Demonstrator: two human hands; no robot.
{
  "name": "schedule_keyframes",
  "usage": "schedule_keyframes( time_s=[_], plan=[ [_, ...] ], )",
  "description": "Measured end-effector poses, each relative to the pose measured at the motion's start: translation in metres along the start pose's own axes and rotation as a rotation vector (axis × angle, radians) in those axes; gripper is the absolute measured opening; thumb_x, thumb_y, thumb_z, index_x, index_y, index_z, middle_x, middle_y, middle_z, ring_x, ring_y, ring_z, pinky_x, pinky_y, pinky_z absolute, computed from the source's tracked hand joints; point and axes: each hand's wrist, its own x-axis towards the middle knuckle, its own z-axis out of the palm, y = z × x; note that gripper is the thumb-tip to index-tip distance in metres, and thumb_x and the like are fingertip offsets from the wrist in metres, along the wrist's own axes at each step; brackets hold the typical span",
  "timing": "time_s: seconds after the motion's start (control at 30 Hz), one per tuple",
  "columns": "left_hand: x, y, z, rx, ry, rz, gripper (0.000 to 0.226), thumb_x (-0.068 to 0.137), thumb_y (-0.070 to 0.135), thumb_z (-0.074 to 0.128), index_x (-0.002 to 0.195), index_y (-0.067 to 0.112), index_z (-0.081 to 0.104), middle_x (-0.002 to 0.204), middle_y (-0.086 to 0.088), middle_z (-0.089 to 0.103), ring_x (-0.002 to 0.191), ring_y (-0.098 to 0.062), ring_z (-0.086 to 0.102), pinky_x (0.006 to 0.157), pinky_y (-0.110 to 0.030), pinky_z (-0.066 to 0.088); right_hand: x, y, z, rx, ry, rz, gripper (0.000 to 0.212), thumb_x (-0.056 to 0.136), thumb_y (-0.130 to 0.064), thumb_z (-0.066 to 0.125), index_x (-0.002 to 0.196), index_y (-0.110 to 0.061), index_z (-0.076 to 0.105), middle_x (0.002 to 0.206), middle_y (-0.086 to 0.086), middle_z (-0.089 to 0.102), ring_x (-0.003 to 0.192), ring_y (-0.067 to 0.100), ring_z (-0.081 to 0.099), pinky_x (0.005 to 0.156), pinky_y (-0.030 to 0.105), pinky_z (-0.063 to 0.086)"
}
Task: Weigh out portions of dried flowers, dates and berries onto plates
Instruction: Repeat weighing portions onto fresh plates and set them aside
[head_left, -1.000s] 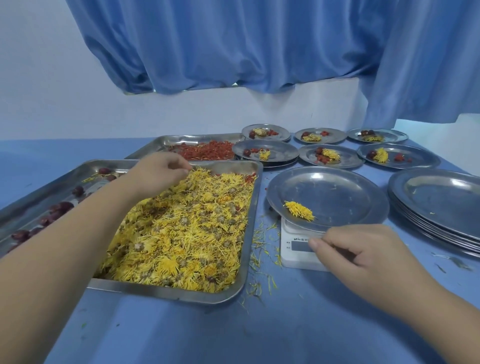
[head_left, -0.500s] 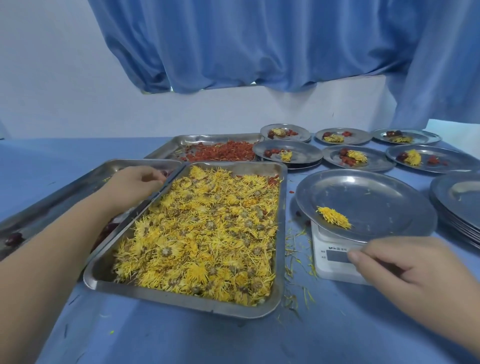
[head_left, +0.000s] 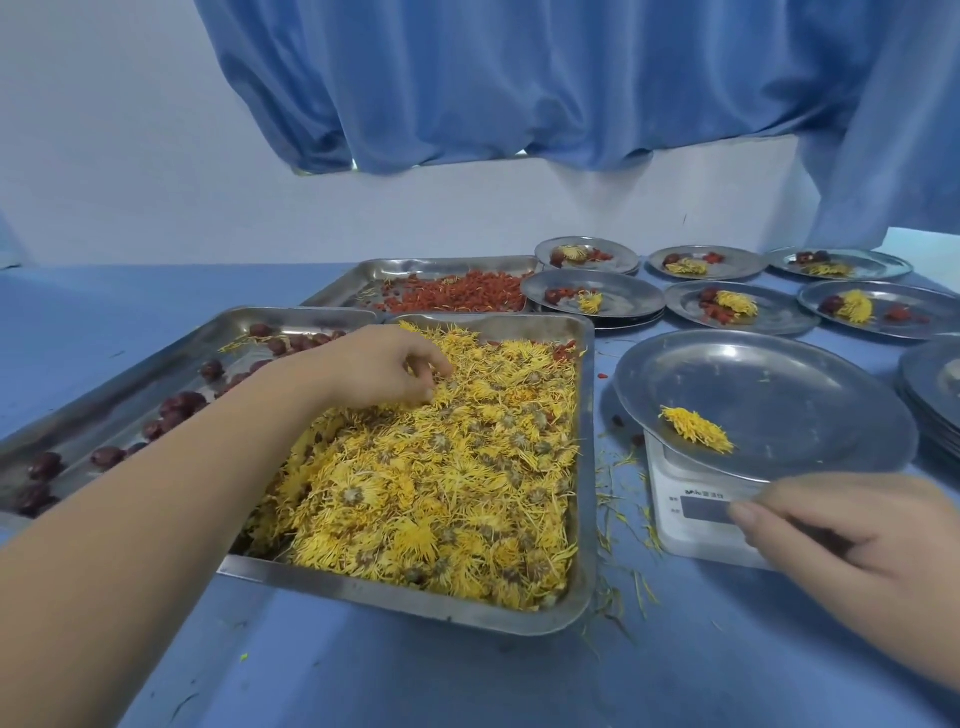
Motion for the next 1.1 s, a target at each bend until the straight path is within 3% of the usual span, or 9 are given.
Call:
schedule_keyframes(
  time_s=[0.17, 0.33, 0.47, 0.57, 0.63, 0.8, 0.93, 1.03, 1.1],
  plan=[
    [-0.008, 0.001, -0.005, -0.151, 0.073, -0.034, 0.028, 0.09, 0.023, 0.066, 0.112, 0.04, 0.064, 0.089, 0.014, 0.071, 0.083, -0.028, 0.068, 0.084, -0.052, 0.056, -0.001, -0.001, -0.001, 0.001, 0.005, -0.013, 0.047, 0.091, -0.047, 0.046, 0.053, -0.018, 0.046, 0.052, -0.001, 0.038, 0.046, 0.009, 0.038, 0.046, 0.023, 0.035],
    [-0.007, 0.014, -0.01, -0.441, 0.175, 0.016, 0.027, 0.093, 0.015, 0.06, 0.115, 0.032, 0.064, 0.084, 0.01, 0.07, 0.083, -0.009, 0.07, 0.077, -0.03, 0.06, 0.0, -0.007, -0.005, 0.011, -0.015, -0.025, 0.047, 0.089, -0.045, 0.047, 0.053, -0.015, 0.044, 0.05, 0.0, 0.035, 0.045, 0.009, 0.035, 0.045, 0.024, 0.034],
    [-0.001, 0.043, -0.007, -0.733, 0.115, 0.002, 0.023, 0.099, 0.009, 0.051, 0.116, 0.021, 0.06, 0.059, 0.013, 0.066, 0.089, -0.023, 0.073, 0.074, -0.03, 0.06, 0.001, -0.011, -0.011, 0.002, -0.039, -0.015, 0.048, 0.089, -0.045, 0.045, 0.053, -0.014, 0.043, 0.048, -0.001, 0.035, 0.045, 0.01, 0.035, 0.045, 0.028, 0.035],
    [0.002, 0.078, -0.002, -0.848, 0.117, 0.051, 0.022, 0.098, 0.007, 0.05, 0.113, 0.019, 0.062, 0.074, 0.005, 0.071, 0.091, -0.026, 0.073, 0.072, -0.032, 0.059, 0.003, -0.012, -0.014, -0.001, -0.044, -0.02, 0.047, 0.089, -0.044, 0.044, 0.052, -0.015, 0.04, 0.048, -0.002, 0.035, 0.045, 0.009, 0.034, 0.045, 0.027, 0.033],
    [0.006, 0.109, 0.007, -0.792, 0.137, 0.138, 0.021, 0.096, 0.008, 0.054, 0.108, 0.021, 0.065, 0.086, 0.004, 0.071, 0.085, -0.017, 0.073, 0.067, -0.028, 0.058, 0.003, -0.013, -0.014, -0.018, -0.053, -0.023, 0.047, 0.089, -0.044, 0.044, 0.053, -0.015, 0.038, 0.048, -0.001, 0.035, 0.046, 0.008, 0.034, 0.046, 0.026, 0.032],
    [0.028, 0.183, 0.041, -0.546, 0.153, 0.264, 0.021, 0.087, 0.01, 0.062, 0.102, 0.023, 0.07, 0.079, 0.007, 0.072, 0.072, -0.001, 0.069, 0.069, -0.011, 0.051, 0.003, -0.012, -0.014, -0.004, -0.066, 0.002, 0.049, 0.089, -0.046, 0.044, 0.053, -0.014, 0.038, 0.048, 0.0, 0.034, 0.046, 0.01, 0.034, 0.046, 0.027, 0.031],
    [0.043, 0.202, 0.059, -0.471, 0.124, 0.237, 0.015, 0.076, 0.031, 0.081, 0.089, 0.027, 0.073, 0.082, 0.012, 0.072, 0.078, 0.0, 0.067, 0.073, -0.018, 0.051, 0.002, -0.007, -0.018, 0.008, -0.043, 0.026, 0.048, 0.09, -0.044, 0.048, 0.053, -0.015, 0.036, 0.048, 0.0, 0.033, 0.046, 0.011, 0.035, 0.047, 0.03, 0.034],
    [0.046, 0.195, 0.061, -0.419, 0.201, 0.197, 0.014, 0.078, 0.042, 0.076, 0.079, 0.028, 0.073, 0.081, 0.014, 0.07, 0.076, 0.002, 0.063, 0.067, -0.019, 0.048, 0.002, -0.005, -0.019, 0.011, -0.022, 0.029, 0.046, 0.089, -0.037, 0.054, 0.053, -0.015, 0.034, 0.049, 0.001, 0.032, 0.046, 0.011, 0.033, 0.046, 0.029, 0.032],
    [0.044, 0.189, 0.06, -0.424, 0.214, 0.194, 0.012, 0.085, 0.038, 0.069, 0.081, 0.027, 0.073, 0.084, 0.014, 0.07, 0.081, -0.002, 0.064, 0.075, -0.025, 0.052, 0.003, -0.007, -0.019, 0.005, -0.029, 0.014, 0.047, 0.089, -0.041, 0.05, 0.053, -0.014, 0.035, 0.048, 0.001, 0.033, 0.045, 0.01, 0.033, 0.046, 0.027, 0.032]
  ],
)
